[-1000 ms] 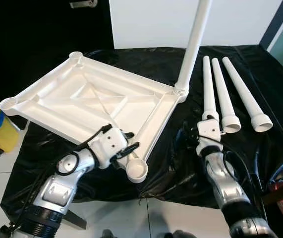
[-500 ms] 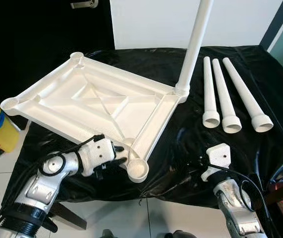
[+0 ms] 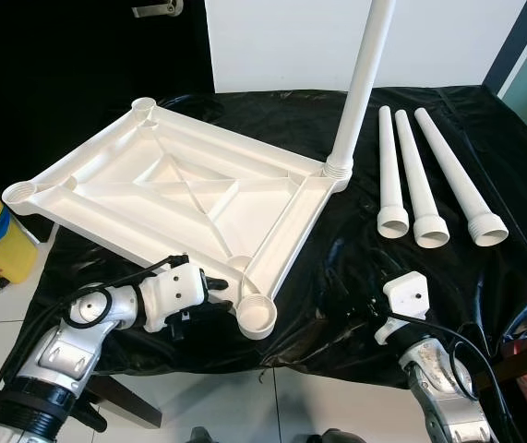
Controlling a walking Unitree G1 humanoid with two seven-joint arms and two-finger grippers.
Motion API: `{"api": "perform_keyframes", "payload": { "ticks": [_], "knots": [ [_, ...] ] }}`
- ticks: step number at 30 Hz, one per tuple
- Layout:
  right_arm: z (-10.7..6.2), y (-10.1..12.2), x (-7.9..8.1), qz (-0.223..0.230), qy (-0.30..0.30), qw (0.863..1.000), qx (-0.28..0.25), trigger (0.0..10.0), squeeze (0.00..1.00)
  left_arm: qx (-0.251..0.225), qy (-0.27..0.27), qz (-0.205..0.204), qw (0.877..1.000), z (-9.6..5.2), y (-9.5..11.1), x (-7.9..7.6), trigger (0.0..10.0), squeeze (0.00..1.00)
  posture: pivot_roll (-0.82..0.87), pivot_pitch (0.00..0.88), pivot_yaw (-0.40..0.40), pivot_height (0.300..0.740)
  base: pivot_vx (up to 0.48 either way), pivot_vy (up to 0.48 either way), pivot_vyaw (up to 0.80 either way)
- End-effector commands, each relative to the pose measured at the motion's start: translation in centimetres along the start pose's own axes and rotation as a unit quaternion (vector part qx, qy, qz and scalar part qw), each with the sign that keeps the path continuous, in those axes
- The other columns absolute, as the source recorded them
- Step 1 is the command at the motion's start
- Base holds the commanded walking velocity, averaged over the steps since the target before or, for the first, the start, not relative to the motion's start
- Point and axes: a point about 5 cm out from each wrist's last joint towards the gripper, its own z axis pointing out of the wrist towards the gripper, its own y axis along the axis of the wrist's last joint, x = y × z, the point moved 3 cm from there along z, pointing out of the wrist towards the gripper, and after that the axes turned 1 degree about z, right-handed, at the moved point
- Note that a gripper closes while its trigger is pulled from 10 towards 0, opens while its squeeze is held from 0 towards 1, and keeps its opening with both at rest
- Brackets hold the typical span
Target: Building children table
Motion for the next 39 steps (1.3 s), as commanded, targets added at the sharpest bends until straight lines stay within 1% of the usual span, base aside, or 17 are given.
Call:
{"api": "perform_keyframes", "payload": {
  "ticks": [1,2,3,4,13,14,15,17,19,22,26,27,30,31,32,37,39],
  "knots": [
    [-0.3,-0.3,0.2,0.007,0.008,1.000,0.010,10.0,0.00,0.013,-0.041,0.000,0.999,-0.1,-0.5,-0.4,10.0,1.00,-0.02,0.027,-0.026,0.740,0.000,0.000,0.00],
    [-0.3,-0.3,0.2,0.006,0.009,1.000,0.011,10.0,0.00,0.020,-0.041,0.008,0.999,0.0,-0.7,-0.3,10.0,0.17,-0.02,0.027,-0.026,0.740,0.000,0.000,0.00],
    [-0.3,-0.3,0.2,0.006,0.009,1.000,0.011,10.0,0.00,0.020,-0.041,0.008,0.999,0.0,-0.7,-0.3,10.0,0.17,-0.02,0.027,-0.026,0.740,0.000,0.000,0.00],
    [-0.3,-0.2,0.2,0.006,0.010,1.000,0.011,10.0,0.00,0.032,-0.045,0.017,0.998,0.1,-1.1,-0.4,10.0,0.00,-0.03,0.027,-0.023,0.740,0.000,0.000,0.00],
    [-0.3,-0.2,0.2,0.004,0.009,1.000,0.013,10.0,0.00,0.067,-0.059,0.024,0.996,0.2,-2.2,0.1,10.0,0.00,-0.03,0.028,-0.013,0.740,0.000,0.000,0.00],
    [-0.3,-0.2,0.2,0.003,0.007,1.000,0.013,10.0,0.00,0.090,-0.063,0.023,0.994,0.4,-2.8,0.3,10.0,0.00,-0.04,0.030,-0.008,0.740,0.000,0.000,0.00],
    [-0.3,-0.2,0.2,0.003,0.007,1.000,0.013,10.0,0.00,0.090,-0.063,0.023,0.994,0.4,-2.8,0.3,10.0,0.00,-0.04,0.030,-0.008,0.740,0.000,0.000,0.00],
    [-0.3,-0.2,0.2,0.003,0.006,1.000,0.014,10.0,0.00,0.126,-0.063,0.018,0.990,0.8,-3.7,1.0,10.0,0.00,-0.04,0.034,-0.002,0.740,0.000,0.000,0.00],
    [-0.3,-0.2,0.2,0.003,0.006,1.000,0.014,10.0,0.00,0.126,-0.063,0.018,0.990,0.8,-3.7,1.0,10.0,0.00,-0.04,0.034,-0.002,0.740,0.000,0.000,0.00],
    [-0.4,-0.2,0.2,0.002,0.004,1.000,0.016,10.0,0.00,0.148,-0.068,0.006,0.987,1.5,-4.0,1.8,10.0,0.00,-0.05,0.040,0.007,0.740,0.000,0.000,0.00],
    [-0.4,-0.2,0.3,0.001,0.004,1.000,0.016,10.0,0.00,0.155,-0.071,0.001,0.985,1.7,-4.1,2.0,10.0,0.00,-0.05,0.040,0.007,0.740,0.000,0.000,0.00],
    [-0.4,-0.2,0.3,0.000,0.002,1.000,0.016,10.0,0.00,0.161,-0.078,-0.002,0.984,1.9,-4.0,2.4,10.0,0.00,-0.06,0.043,0.018,0.740,0.000,0.000,0.00],
    [-0.3,-0.2,0.3,0.000,-0.001,1.000,0.016,10.0,0.00,0.166,-0.088,-0.007,0.982,2.0,-4.0,2.7,9.9,0.00,-0.06,0.046,0.024,0.740,0.000,0.000,0.00],
    [-0.3,-0.2,0.3,0.000,-0.003,1.000,0.016,10.0,0.00,0.168,-0.096,-0.009,0.981,2.2,-3.8,2.9,8.5,0.00,-0.06,0.047,0.028,0.740,0.000,0.000,0.00],
    [-0.3,-0.2,0.3,0.000,-0.005,1.000,0.015,10.0,0.00,0.168,-0.108,-0.013,0.980,2.4,-3.7,2.9,0.0,0.00,-0.07,0.051,0.035,0.740,0.000,0.000,0.00],
    [-0.3,-0.2,0.4,-0.001,-0.008,1.000,0.016,10.0,0.00,0.166,-0.122,-0.017,0.978,2.7,-3.6,2.8,0.0,0.00,-0.07,0.054,0.039,0.740,0.000,0.000,0.00],
    [-0.5,-0.2,0.3,-0.002,-0.013,1.000,0.017,10.0,0.00,0.155,-0.129,-0.023,0.979,3.2,-3.2,2.6,0.0,0.00,-0.07,0.059,0.043,0.740,0.000,0.000,0.00]
  ]
}}
